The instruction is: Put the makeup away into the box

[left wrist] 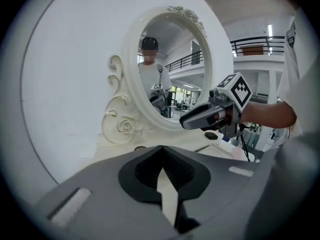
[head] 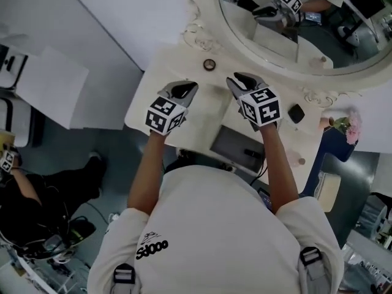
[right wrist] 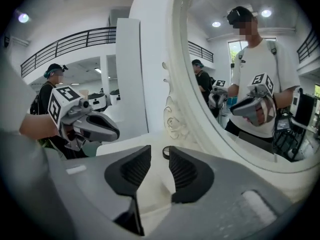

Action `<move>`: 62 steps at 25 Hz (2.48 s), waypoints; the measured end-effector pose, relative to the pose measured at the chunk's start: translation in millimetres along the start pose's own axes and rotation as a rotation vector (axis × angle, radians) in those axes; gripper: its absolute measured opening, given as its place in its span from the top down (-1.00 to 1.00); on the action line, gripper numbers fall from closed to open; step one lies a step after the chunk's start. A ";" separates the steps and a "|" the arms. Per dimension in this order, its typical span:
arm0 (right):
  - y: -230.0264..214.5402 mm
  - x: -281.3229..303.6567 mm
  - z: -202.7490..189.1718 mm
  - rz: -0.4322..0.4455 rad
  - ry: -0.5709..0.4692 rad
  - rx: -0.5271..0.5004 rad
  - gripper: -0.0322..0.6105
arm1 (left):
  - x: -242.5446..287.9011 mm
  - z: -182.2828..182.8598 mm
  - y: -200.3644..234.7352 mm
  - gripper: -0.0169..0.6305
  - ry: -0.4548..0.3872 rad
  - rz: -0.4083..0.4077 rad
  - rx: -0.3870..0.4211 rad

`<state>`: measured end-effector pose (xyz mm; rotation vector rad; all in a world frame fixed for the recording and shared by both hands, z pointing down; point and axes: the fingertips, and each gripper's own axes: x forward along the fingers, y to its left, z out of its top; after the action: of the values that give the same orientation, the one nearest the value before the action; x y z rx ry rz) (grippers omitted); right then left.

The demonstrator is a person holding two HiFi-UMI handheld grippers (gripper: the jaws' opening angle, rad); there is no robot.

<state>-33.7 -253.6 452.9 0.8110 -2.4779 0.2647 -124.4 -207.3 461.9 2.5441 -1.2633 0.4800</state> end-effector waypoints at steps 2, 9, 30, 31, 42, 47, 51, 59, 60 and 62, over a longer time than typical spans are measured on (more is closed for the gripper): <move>3.8 20.2 1.6 0.015 0.018 -0.013 0.47 | -12.7 -4.2 14.6 0.89 -0.007 0.043 -0.018; -1.6 77.8 -9.1 0.005 0.083 -0.019 0.21 | -34.0 -18.6 46.0 0.89 -0.002 0.094 -0.050; -30.5 173.1 -43.8 -0.113 0.195 0.055 -0.02 | -45.0 -58.3 69.8 0.89 0.084 0.068 -0.084; -29.1 173.2 -43.5 -0.109 0.195 0.047 0.01 | -44.4 -59.1 67.5 0.89 0.086 0.061 -0.082; -19.4 147.7 -40.2 -0.105 0.176 0.084 0.23 | -52.0 -42.9 44.4 0.89 0.071 0.024 -0.012; -24.9 97.3 -28.6 -0.172 0.106 0.070 0.23 | -44.9 -25.1 29.3 0.89 0.039 -0.031 0.025; -21.3 49.2 -24.4 -0.213 0.062 0.069 0.23 | -40.1 -9.0 13.6 0.89 0.020 -0.068 0.049; -22.0 -69.2 -38.2 -0.427 -0.042 0.162 0.23 | -2.6 18.6 -39.8 0.89 -0.010 -0.284 0.153; -18.6 -81.8 -44.4 -0.452 -0.043 0.174 0.23 | 2.6 19.6 -48.0 0.89 -0.010 -0.317 0.164; -9.8 -102.1 -58.1 -0.490 -0.043 0.193 0.23 | 12.3 20.1 -63.8 0.89 -0.011 -0.378 0.179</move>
<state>66.4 -191.5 448.4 1.4806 -2.2228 0.3105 -62.5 -186.1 443.2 2.8468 -0.7396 0.5130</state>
